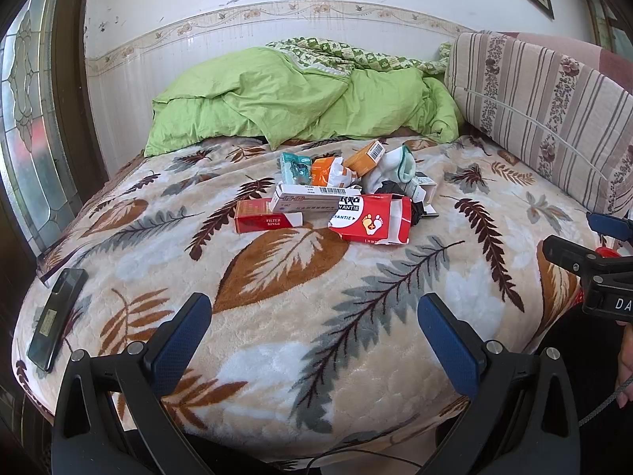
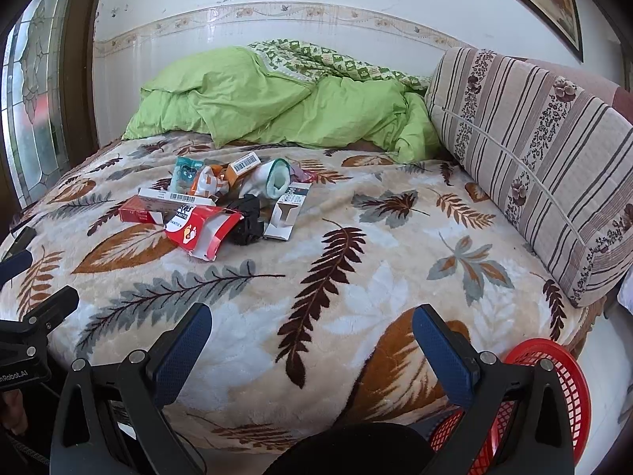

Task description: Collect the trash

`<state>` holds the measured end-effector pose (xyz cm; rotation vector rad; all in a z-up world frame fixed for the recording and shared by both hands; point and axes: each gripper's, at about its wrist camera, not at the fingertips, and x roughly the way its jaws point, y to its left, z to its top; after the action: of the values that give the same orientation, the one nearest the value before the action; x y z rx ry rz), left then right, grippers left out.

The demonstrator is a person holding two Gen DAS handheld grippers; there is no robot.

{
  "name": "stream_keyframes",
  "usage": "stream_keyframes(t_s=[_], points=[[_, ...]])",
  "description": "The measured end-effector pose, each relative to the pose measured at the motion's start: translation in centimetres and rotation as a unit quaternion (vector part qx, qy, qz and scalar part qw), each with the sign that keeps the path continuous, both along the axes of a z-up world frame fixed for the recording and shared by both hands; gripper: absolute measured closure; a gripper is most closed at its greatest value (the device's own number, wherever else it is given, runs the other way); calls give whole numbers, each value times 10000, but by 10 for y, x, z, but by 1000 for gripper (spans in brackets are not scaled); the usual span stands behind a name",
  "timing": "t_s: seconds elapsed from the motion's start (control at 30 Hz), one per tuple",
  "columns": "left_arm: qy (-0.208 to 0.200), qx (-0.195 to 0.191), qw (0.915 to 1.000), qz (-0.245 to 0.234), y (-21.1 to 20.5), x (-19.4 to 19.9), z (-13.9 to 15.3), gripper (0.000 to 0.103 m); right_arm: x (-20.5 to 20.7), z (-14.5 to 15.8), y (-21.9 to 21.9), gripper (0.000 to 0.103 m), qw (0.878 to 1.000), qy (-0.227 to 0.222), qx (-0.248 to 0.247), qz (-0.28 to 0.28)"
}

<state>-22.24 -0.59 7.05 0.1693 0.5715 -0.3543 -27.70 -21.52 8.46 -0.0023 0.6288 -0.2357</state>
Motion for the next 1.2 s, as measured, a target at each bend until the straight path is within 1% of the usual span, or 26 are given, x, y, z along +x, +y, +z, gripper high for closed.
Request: stream_keyframes(t_s=[0.67, 0.8, 0.9, 1.03, 1.2], points=[[29, -3, 10000, 0, 2, 0, -1, 0, 1, 1, 1, 1, 10000, 12, 20, -18], [132, -21, 9999, 20, 4, 3, -5, 0, -1, -1, -5, 1, 9998, 32, 178, -39], [300, -95, 9995, -8, 2, 10, -7, 0, 1, -1, -11, 1, 9992, 67, 391, -56], [605, -164, 9980, -87, -7, 32, -9, 0, 4, -4, -26, 1, 9961, 129, 870, -91], [1233, -361, 9913, -272, -27, 76, -16, 0, 5, -6, -36, 1, 9919, 143, 1258, -137]])
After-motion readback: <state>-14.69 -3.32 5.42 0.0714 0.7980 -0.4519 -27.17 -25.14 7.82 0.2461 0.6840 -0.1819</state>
